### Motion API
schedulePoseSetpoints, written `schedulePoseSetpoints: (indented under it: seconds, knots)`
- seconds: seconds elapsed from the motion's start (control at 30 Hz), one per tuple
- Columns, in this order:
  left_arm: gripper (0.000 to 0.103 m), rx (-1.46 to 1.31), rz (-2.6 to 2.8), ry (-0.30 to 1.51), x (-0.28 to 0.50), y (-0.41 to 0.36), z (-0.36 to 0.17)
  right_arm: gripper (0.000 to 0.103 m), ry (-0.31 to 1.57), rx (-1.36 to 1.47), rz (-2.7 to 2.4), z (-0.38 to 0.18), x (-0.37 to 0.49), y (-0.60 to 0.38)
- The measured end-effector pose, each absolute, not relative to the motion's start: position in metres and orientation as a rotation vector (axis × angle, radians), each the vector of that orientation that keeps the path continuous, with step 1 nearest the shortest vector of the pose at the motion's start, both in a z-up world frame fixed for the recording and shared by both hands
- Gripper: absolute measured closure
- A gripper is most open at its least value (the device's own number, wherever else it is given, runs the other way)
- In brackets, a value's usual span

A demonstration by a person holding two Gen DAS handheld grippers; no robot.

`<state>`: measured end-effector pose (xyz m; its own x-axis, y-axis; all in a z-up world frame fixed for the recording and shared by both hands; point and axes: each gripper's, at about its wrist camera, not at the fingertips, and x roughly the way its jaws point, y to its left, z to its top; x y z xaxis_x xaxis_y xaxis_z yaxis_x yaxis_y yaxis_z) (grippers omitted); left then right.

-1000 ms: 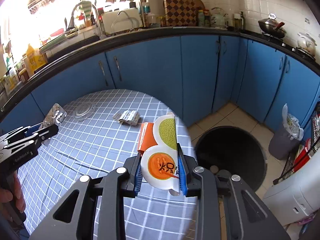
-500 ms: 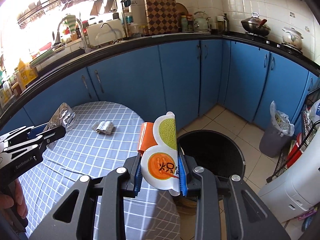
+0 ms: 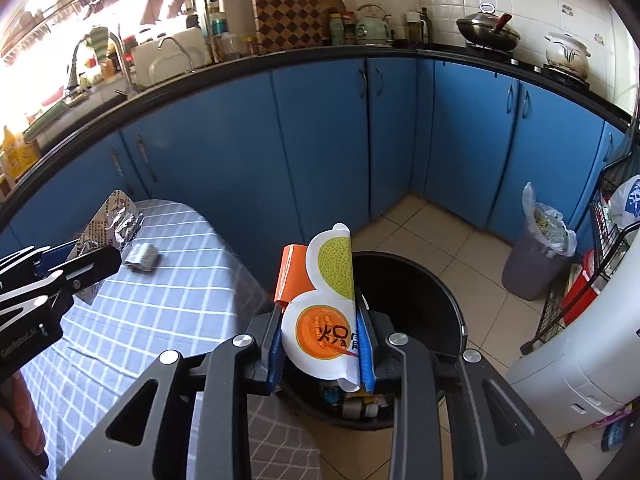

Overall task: Collect trash
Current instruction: 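Carry both items over the black bin while the right gripper opens to drop the cup, then open the left gripper to drop the blister pack into the bin, then move both open grippers back over the table toward the remaining items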

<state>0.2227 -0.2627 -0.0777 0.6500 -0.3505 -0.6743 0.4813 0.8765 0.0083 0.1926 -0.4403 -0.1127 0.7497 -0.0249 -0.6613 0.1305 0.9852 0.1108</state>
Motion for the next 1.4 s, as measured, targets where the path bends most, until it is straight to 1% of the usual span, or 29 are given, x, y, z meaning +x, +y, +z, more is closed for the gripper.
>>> schedulePoseSetpoints:
  seconds: [0.1,0.27,0.3,0.33,0.37,0.4,0.47,0.57,0.8,1.17,1.2,1.23,1.27,1.3,1.33,1.4]
  knots:
    - [0.067,0.198,-0.489,0.726,0.227,-0.273,-0.081,0.073,0.715,0.155,-0.105,-0.116,0.199,-0.447]
    - [0.067,0.208,-0.502,0.728,0.233,-0.283,-0.085,0.073,0.710,0.159,-0.131,-0.119,0.207,-0.458]
    - [0.067,0.208,-0.502,0.729,0.234,-0.285,-0.086,0.064,0.714,0.162,-0.139,-0.120,0.210,-0.459]
    - [0.067,0.208,-0.504,0.730,0.235,-0.286,-0.086,0.054,0.722,0.166,-0.149,-0.121,0.211,-0.462]
    - [0.067,0.210,-0.505,0.730,0.236,-0.288,-0.086,0.024,0.720,0.171,-0.170,-0.121,0.212,-0.464]
    - [0.067,0.211,-0.506,0.731,0.237,-0.289,-0.087,0.013,0.698,0.173,-0.193,-0.120,0.211,-0.466]
    - [0.067,0.212,-0.513,0.732,0.238,-0.294,-0.087,0.013,0.672,0.169,-0.209,-0.117,0.208,-0.470]
    - [0.067,0.210,-0.529,0.735,0.241,-0.302,-0.087,0.013,0.683,0.137,-0.261,-0.121,0.207,-0.473]
    - [0.067,0.230,-0.580,0.731,0.237,-0.327,-0.089,0.013,0.702,0.167,-0.290,-0.131,0.194,-0.491]
    - [0.060,0.224,-0.655,0.733,0.250,-0.374,-0.088,0.013,0.715,0.204,-0.322,-0.137,0.180,-0.512]
    - [0.055,0.216,-0.658,0.735,0.252,-0.376,-0.087,0.013,0.715,0.207,-0.323,-0.138,0.179,-0.513]
    - [0.042,0.210,-0.656,0.734,0.255,-0.378,-0.087,0.013,0.716,0.208,-0.323,-0.138,0.179,-0.513]
    - [0.035,0.200,-0.660,0.729,0.255,-0.378,-0.085,0.013,0.716,0.209,-0.323,-0.138,0.179,-0.513]
    - [0.022,0.188,-0.661,0.710,0.255,-0.377,-0.083,0.013,0.717,0.210,-0.322,-0.138,0.179,-0.513]
    - [0.018,0.184,-0.647,0.685,0.252,-0.373,-0.080,0.013,0.716,0.210,-0.322,-0.138,0.179,-0.513]
    - [0.018,0.188,-0.642,0.662,0.250,-0.369,-0.078,0.013,0.714,0.212,-0.320,-0.138,0.178,-0.513]
